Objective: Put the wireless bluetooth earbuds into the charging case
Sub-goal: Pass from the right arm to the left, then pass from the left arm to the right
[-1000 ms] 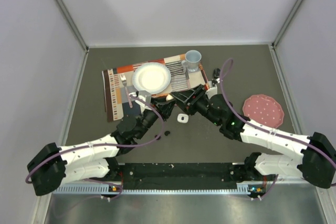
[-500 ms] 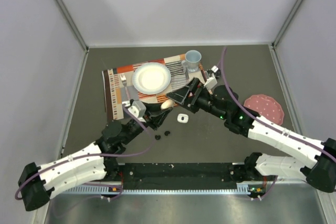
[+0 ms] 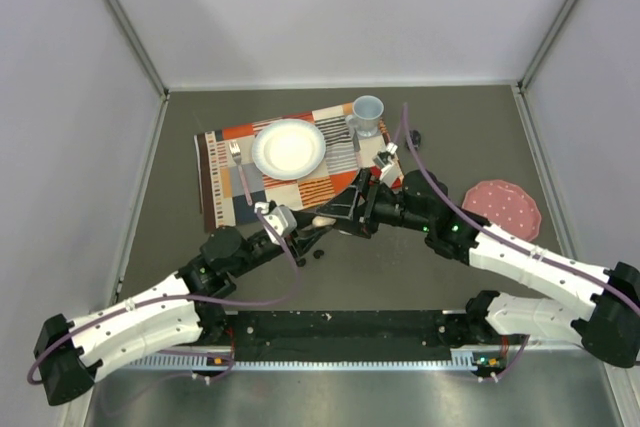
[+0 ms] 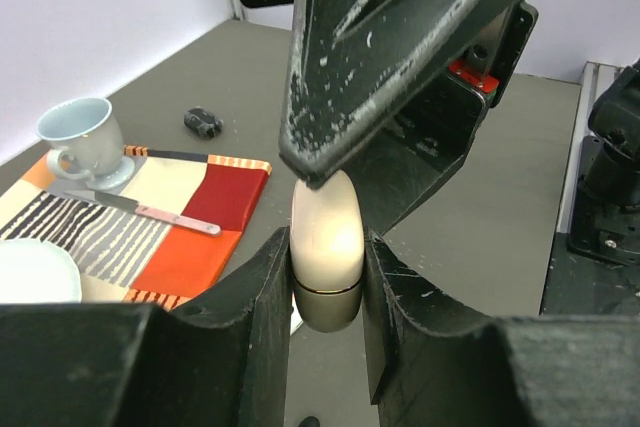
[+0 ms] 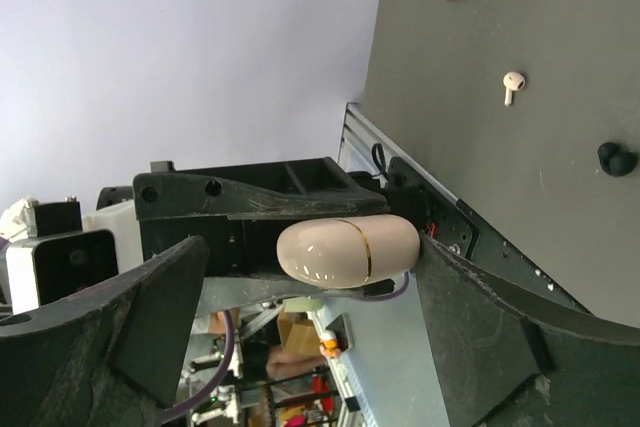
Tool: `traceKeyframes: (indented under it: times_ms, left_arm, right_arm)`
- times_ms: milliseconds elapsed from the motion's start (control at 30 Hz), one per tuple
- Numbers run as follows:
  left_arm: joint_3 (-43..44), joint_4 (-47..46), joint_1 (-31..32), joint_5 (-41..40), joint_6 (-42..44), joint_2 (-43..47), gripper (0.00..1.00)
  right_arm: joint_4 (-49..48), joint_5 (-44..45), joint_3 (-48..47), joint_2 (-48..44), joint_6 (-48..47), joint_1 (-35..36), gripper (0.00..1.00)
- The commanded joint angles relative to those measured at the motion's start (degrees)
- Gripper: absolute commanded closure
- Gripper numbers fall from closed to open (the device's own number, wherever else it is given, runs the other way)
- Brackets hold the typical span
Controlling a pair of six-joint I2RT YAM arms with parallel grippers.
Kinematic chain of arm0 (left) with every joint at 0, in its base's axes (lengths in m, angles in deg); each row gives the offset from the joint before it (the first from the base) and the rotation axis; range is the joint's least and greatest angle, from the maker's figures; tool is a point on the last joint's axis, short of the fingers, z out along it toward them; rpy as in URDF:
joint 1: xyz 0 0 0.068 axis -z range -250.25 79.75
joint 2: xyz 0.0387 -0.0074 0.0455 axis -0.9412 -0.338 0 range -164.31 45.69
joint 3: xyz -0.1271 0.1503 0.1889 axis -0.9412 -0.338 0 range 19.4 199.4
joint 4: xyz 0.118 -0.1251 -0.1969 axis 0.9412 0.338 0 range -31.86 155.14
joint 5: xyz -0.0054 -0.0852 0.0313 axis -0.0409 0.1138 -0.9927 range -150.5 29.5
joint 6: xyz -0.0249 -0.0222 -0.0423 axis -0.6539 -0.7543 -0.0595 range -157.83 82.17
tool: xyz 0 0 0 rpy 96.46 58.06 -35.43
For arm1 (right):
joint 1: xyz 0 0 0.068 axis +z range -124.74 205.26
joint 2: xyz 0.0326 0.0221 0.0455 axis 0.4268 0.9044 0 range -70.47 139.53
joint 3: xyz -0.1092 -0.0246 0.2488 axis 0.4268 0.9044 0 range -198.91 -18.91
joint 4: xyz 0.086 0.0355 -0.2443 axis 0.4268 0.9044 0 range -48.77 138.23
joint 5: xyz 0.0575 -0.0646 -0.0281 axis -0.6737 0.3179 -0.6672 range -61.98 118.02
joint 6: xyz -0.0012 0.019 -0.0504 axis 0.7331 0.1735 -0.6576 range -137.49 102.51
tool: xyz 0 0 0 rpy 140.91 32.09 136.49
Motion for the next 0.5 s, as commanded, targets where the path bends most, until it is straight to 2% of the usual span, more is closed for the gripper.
traceKeyframes:
  times_ms: [0, 33, 100, 167, 200, 233, 467]
  left_arm:
    - [2.6, -3.2, -0.3, 1.8, 0.1, -0.9, 0.93]
    - [2.5, -3.6, -0.3, 1.9, 0.0, -0.9, 0.93]
    - [2.7, -3.9, -0.3, 1.8, -0.1, -1.0, 0.93]
    - [2.9, -3.9, -0.3, 2.0, -0.4, -1.1, 0.94]
    - [3.1, -3.6, -0.2, 2.1, -0.5, -1.3, 0.94]
    - [3.3, -3.3, -0.3, 2.3, -0.7, -1.4, 0.94]
    - [3.1, -3.2, -0.3, 2.2, -1.1, -0.7, 0.95]
  right_arm:
    - [-3.4, -2.6, 0.8, -1.3, 1.8, -0.3, 0.19]
    - [-3.0, -2.2, 1.4, -1.6, 1.8, -0.2, 0.22]
    - [-3.6, -1.6, 1.8, -2.0, 1.8, -0.3, 0.33]
    - [-4.1, -1.1, 2.3, -2.1, 2.5, -0.3, 0.35]
    - [-4.7, -1.0, 2.7, -2.1, 2.6, -0.3, 0.44]
    - [-5.2, -1.0, 3.1, -2.0, 3.0, -0.2, 0.47]
    - [-7.7, -0.5, 3.8, -2.2, 4.3, -0.4, 0.48]
